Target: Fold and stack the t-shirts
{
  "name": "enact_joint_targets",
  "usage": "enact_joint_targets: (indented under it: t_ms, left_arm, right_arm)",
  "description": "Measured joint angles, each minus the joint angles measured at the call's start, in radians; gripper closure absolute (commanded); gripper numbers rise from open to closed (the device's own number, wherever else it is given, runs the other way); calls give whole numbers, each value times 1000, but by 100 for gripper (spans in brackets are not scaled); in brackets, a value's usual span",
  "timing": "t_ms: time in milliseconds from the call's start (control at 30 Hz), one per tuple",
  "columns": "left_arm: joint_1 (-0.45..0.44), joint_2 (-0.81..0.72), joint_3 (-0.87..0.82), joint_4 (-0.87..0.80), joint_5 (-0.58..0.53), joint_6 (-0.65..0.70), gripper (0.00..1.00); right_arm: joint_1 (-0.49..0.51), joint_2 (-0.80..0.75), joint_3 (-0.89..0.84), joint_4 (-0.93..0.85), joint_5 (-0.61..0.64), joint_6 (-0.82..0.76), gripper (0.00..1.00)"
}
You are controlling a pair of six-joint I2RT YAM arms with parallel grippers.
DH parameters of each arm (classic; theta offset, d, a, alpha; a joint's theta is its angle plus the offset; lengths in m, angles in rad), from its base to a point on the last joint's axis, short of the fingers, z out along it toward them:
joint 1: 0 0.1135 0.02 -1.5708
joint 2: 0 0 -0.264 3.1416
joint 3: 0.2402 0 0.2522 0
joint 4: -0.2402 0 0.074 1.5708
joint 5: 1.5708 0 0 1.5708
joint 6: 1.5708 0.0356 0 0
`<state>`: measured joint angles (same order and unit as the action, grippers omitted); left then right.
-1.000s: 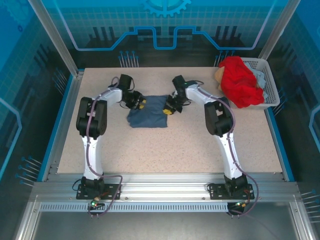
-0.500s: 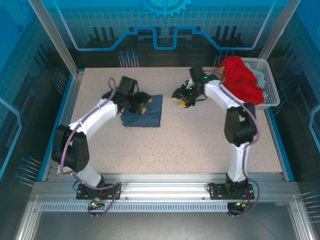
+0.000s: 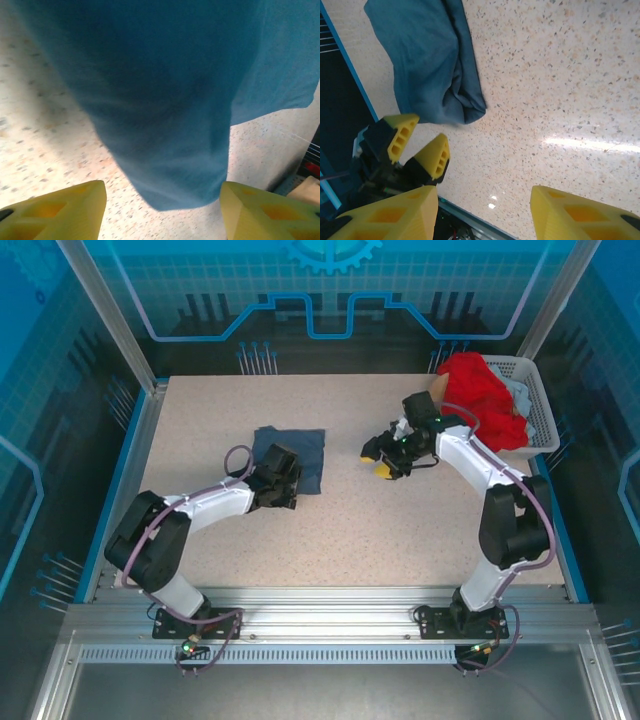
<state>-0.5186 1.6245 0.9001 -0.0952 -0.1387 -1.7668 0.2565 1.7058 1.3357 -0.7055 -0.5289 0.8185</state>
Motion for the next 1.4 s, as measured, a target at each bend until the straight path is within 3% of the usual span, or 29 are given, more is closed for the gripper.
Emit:
enact_joint_targets:
  t_ms: [133, 300, 433, 600, 933, 1267, 1367, 1400]
  left_arm:
    - [4, 71, 0, 68, 0, -39, 54]
    - [24, 140, 10, 107, 1, -66, 77]
    - [71, 188, 65, 114, 3, -61, 83]
    - [197, 220, 107, 121, 19, -19, 85]
    - [572, 390, 340, 81, 151, 207, 84]
    - [707, 664, 739, 20, 325, 408, 81]
    - [727, 673, 774, -27, 348, 460, 75]
    - [733, 673, 775, -35, 354, 476, 69]
  right_arm:
    - [-4, -39, -25, 0, -9, -4, 47]
    - [-9, -80, -34, -3, -18, -5, 47]
    - [-10, -110, -34, -6, -22, -4, 47]
    - [-11, -148, -34, -28, -22, -5, 47]
    - [-24, -225, -74, -49, -4, -3, 47]
    - [-24, -274, -100, -15, 1, 4, 46]
    - [-24, -304, -110, 21, 0, 4, 45]
    - [-24, -311, -111, 33, -3, 5, 45]
